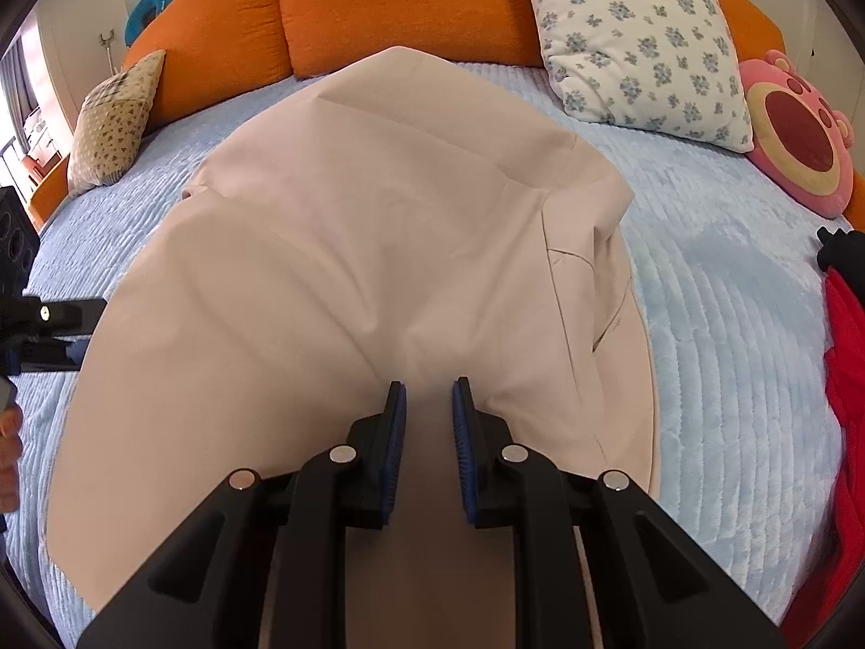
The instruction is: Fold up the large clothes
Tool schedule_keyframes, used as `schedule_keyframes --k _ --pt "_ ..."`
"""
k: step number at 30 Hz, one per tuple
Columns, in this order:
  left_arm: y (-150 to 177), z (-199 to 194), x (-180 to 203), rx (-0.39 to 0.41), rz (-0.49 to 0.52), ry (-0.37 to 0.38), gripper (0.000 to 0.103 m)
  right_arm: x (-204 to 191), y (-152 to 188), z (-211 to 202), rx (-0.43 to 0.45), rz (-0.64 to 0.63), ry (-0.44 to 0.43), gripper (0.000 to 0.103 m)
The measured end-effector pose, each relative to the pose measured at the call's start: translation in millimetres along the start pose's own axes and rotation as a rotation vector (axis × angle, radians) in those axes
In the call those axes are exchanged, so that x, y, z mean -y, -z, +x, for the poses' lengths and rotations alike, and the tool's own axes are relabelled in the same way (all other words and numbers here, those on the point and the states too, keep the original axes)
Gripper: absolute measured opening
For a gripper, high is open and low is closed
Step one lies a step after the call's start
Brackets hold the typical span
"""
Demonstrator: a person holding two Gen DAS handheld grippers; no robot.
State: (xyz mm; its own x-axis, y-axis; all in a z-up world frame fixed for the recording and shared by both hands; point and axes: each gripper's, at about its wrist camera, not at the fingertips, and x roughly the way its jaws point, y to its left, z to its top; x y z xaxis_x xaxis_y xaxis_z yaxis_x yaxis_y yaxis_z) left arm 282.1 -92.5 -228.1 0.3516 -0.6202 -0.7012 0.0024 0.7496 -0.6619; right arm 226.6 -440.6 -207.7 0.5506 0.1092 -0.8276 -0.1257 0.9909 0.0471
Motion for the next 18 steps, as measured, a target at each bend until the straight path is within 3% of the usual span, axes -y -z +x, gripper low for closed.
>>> schedule_keyframes --k 2,5,6,8,11,15,17,18 --pt "0 8 2 0.0 -0.02 0.021 0.086 0 0 0 0.002 0.001 -0.001 0.018" --pt "0 18 0 -0.004 -0.073 0.146 0.087 1 1 1 0.008 0.007 -0.009 0.018" --pt "1 20 2 0.011 -0.075 0.175 0.092 1 1 1 0.009 0.008 -0.01 0.018" --pt "1 30 4 0.025 -0.069 0.191 0.095 1 1 1 0.011 0.008 -0.012 0.018" --pt "-1 52 7 -0.016 -0.08 0.22 0.099 1 2 3 0.012 0.01 -0.016 0.018" --pt "-3 67 39 -0.084 0.048 0.065 0.096 3 5 7 0.011 0.003 -0.029 0.019" --pt "-8 68 38 -0.123 0.056 0.029 0.081 16 3 1 -0.003 0.039 -0.087 0.024" --pt "-12 67 33 -0.146 0.042 0.038 0.074 29 2 -5 -0.01 0.088 -0.161 0.028"
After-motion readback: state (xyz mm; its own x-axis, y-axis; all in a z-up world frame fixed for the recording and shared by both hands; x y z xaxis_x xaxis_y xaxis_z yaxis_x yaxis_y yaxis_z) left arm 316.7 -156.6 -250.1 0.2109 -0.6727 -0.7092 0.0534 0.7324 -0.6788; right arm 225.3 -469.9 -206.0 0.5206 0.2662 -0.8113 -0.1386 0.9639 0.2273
